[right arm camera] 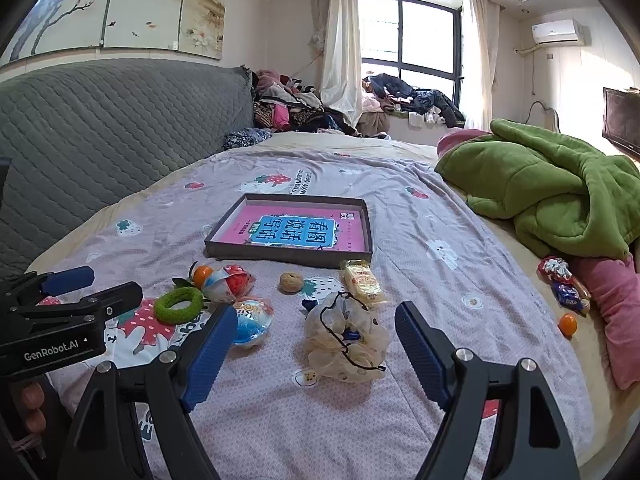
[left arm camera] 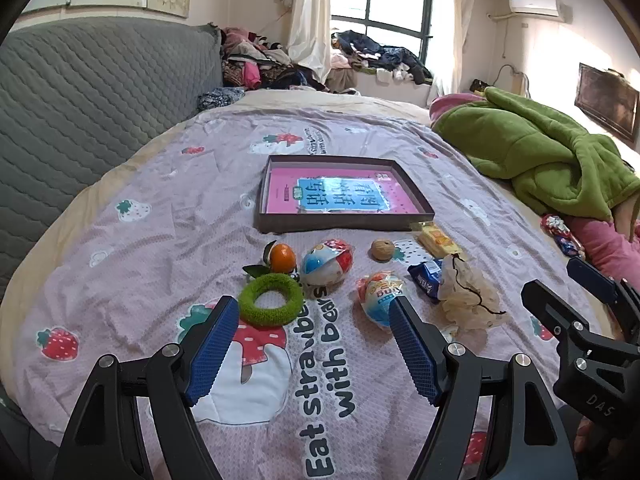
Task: Organize objects
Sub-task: 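Move both grippers toward the green ring and the lace mesh bag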
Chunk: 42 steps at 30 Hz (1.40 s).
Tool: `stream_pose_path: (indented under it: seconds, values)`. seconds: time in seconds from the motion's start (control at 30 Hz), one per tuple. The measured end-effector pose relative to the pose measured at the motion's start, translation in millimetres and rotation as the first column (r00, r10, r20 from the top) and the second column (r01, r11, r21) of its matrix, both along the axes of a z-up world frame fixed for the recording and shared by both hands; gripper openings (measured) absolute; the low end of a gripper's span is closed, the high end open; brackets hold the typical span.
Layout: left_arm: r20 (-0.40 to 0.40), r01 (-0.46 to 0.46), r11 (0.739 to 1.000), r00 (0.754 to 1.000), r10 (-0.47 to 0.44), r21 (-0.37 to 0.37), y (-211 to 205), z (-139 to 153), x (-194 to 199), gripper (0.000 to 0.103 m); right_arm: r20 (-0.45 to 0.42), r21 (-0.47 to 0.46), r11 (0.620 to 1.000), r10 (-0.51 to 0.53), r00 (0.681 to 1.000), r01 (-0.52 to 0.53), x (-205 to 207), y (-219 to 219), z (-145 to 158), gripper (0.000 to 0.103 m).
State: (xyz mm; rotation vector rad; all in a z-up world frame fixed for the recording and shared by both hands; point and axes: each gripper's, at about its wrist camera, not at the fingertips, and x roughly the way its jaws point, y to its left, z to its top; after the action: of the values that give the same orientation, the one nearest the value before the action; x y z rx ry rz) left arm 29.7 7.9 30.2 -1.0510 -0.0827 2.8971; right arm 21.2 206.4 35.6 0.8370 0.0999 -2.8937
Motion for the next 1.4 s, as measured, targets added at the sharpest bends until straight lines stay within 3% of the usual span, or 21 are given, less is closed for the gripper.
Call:
stream_pose_path:
  seconds: [0.77,1.4]
  values:
    - [0.039,0.027,1.000,0.999,-0.027,-0.011,13.1,-11.4,-1.7,0.078,0.013,0.002,1.000,-0.006,1.000,0.006,1.4,10.1,-8.4,0.081]
    - [0.128,0.008,1.000,0.992,-0.009,0.012,-0.6,-48.5,-24.1,0.078,0.091,0.003,1.000,0.003,0.996,-0.004,-15.4,10.2,-39.1,0.081]
